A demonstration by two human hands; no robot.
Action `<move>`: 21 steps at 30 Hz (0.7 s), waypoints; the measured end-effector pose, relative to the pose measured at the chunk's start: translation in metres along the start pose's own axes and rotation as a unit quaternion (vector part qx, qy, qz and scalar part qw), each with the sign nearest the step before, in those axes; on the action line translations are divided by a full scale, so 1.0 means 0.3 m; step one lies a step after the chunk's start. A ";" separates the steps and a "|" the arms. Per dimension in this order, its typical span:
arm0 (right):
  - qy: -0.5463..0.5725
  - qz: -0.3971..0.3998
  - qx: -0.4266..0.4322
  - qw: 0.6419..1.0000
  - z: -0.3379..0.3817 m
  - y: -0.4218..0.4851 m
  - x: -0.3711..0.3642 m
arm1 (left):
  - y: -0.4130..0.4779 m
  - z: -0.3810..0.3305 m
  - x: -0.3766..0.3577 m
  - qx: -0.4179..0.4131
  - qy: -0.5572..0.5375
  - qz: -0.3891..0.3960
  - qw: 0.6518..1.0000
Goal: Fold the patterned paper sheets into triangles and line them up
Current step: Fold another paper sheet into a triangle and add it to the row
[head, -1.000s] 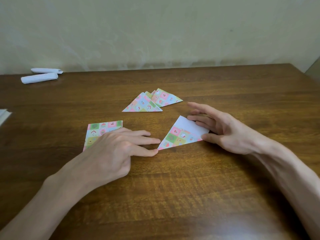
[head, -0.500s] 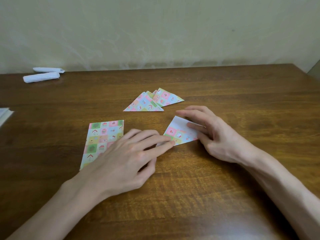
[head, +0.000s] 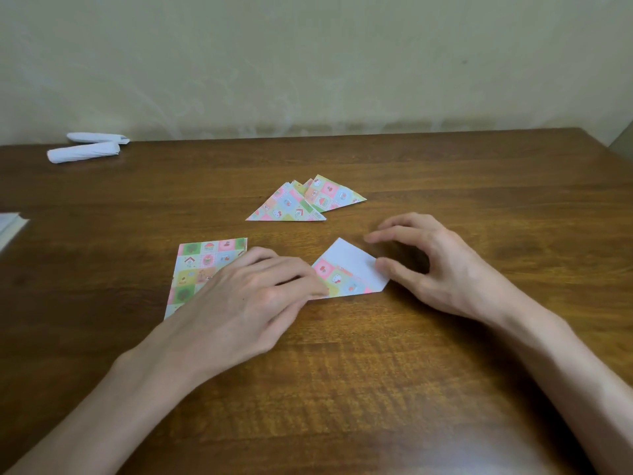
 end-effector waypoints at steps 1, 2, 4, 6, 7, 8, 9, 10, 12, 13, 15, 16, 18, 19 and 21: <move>-0.003 0.003 0.012 1.000 0.010 -0.001 -0.010 | 0.003 0.002 -0.003 0.002 0.006 -0.005 1.000; -0.009 0.008 0.022 1.000 0.019 -0.002 -0.022 | 0.007 0.004 -0.007 0.005 0.012 -0.008 1.000; -0.019 0.015 0.033 0.999 0.029 -0.003 -0.048 | 0.017 0.004 -0.014 0.016 0.013 -0.011 1.000; -0.023 0.002 0.040 0.999 0.032 -0.003 -0.067 | 0.027 0.003 -0.016 0.030 0.009 -0.017 0.999; -0.022 -0.007 0.044 0.999 0.032 -0.003 -0.073 | 0.030 0.004 -0.016 0.038 0.006 -0.021 0.999; -0.021 -0.015 0.048 0.999 0.034 -0.002 -0.078 | 0.032 0.007 -0.017 0.044 0.006 -0.024 0.999; -0.021 -0.019 0.052 0.998 0.037 -0.002 -0.082 | 0.031 0.010 -0.020 0.047 0.012 -0.026 0.998; -0.020 -0.022 0.057 0.998 0.041 -0.001 -0.086 | 0.027 0.015 -0.023 0.050 0.023 -0.027 0.998; -0.017 -0.020 0.070 0.997 0.050 -0.002 -0.089 | 0.020 0.026 -0.028 0.059 0.041 -0.035 0.997; -0.016 -0.018 0.077 0.997 0.054 -0.004 -0.088 | 0.018 0.032 -0.028 0.064 0.043 -0.042 0.996; -0.014 -0.007 0.082 0.996 0.059 -0.005 -0.081 | 0.017 0.039 -0.026 0.069 0.039 -0.051 0.996; -0.009 0.003 0.077 0.997 0.061 -0.006 -0.078 | 0.018 0.039 -0.025 0.070 0.035 -0.054 0.995; 0.001 0.023 0.067 0.997 0.065 -0.007 -0.074 | 0.016 0.038 -0.024 0.069 0.030 -0.062 0.995; 0.001 0.027 0.067 0.997 0.066 -0.007 -0.075 | 0.014 0.039 -0.025 0.069 0.026 -0.065 0.995; 0.000 0.022 0.072 0.997 0.065 -0.006 -0.082 | 0.009 0.044 -0.024 0.073 0.013 -0.070 0.995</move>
Point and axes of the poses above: each hand's wrist, its own y-axis towards the middle knuckle, its own x-axis out of the back of the hand, z = x × y, the point moved 1 cm from there along y, towards the middle knuckle, and after that the axes turned 3 degrees about -x, right-handed, at the moved point
